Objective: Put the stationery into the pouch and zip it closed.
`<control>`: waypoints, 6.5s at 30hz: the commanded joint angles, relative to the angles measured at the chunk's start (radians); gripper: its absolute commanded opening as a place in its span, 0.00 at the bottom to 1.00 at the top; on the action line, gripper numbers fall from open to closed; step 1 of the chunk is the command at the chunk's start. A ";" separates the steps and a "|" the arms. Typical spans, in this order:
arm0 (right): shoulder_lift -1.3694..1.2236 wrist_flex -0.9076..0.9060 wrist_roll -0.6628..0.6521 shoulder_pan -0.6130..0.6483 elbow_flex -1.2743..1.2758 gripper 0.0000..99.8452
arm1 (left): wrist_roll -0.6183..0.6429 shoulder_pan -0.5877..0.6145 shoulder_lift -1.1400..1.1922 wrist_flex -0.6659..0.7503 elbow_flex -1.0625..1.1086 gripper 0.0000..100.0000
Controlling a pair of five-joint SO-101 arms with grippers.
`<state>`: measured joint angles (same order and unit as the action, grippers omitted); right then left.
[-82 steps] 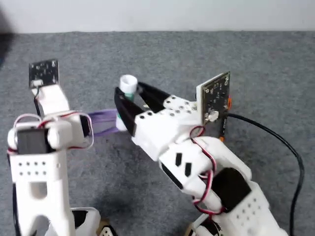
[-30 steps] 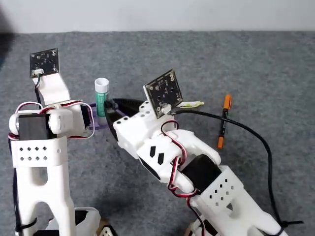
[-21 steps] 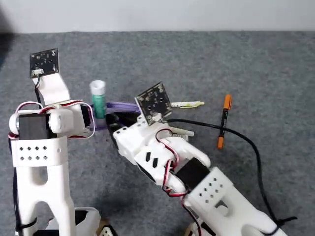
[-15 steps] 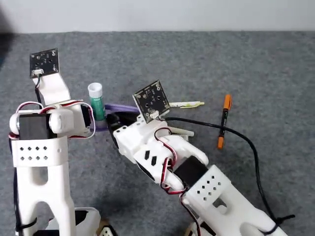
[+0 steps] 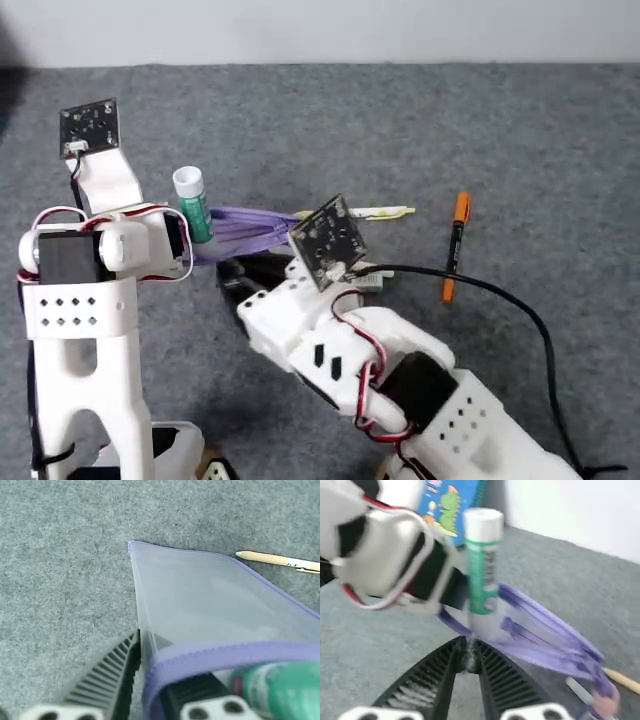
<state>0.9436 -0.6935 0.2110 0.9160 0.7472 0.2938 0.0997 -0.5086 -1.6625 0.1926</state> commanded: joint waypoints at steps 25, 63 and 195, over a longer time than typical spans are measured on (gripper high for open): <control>0.101 -0.199 -0.006 -0.058 -0.043 0.01 | 0.015 0.005 0.002 -0.005 -0.047 0.02; -1.113 -0.475 -0.074 -0.960 -0.744 0.22 | 0.015 0.005 0.002 -0.005 -0.045 0.02; -0.229 0.460 -0.092 -0.162 -0.391 0.01 | 0.011 -0.002 0.002 0.044 0.065 0.01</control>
<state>0.7595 -0.3345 0.1649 0.7380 0.3621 0.2984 0.1028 -0.4994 -1.6379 0.2662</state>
